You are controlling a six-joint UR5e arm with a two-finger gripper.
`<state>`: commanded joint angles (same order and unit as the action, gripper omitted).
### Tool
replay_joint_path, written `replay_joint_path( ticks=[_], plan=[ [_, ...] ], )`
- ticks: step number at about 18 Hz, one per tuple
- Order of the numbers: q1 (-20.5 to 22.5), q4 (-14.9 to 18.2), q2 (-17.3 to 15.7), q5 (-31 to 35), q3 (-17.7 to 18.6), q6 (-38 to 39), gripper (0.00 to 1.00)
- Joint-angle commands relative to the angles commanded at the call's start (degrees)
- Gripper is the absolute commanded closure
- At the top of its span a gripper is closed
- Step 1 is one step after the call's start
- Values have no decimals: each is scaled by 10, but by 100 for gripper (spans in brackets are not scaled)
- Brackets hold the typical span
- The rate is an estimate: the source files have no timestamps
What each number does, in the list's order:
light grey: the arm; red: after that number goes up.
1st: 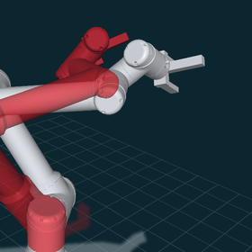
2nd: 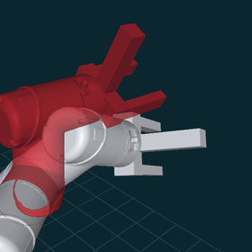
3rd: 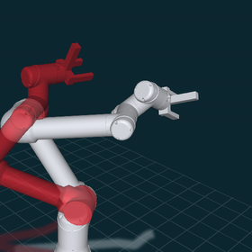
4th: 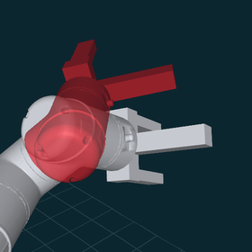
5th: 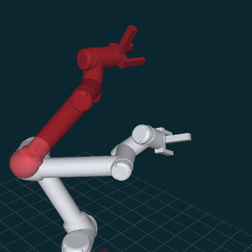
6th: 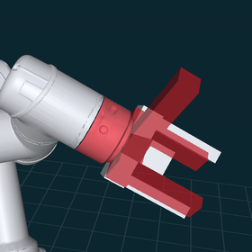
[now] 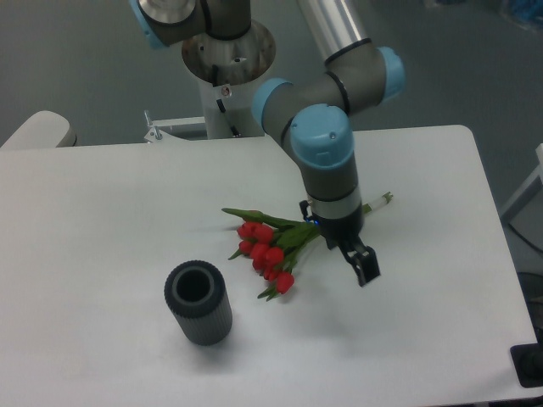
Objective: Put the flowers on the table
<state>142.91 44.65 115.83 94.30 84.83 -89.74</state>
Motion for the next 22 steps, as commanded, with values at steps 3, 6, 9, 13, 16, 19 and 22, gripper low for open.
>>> replay_joint_path(
  ticks=[3, 6, 9, 13, 16, 19, 22],
  plan=[
    [2, 10, 15, -3, -44, -8, 0],
    [5, 56, 26, -17, -85, -20, 0],
    [35, 87, 26, -50, -105, -81, 0],
    [90, 124, 26, -97, -121, -158, 0],
    [119, 131, 25, -99, -127, -221, 0],
    [141, 137, 26, -95, -128, -285, 0],
    [158, 134, 27, -94, -128, -293, 0]
  ],
)
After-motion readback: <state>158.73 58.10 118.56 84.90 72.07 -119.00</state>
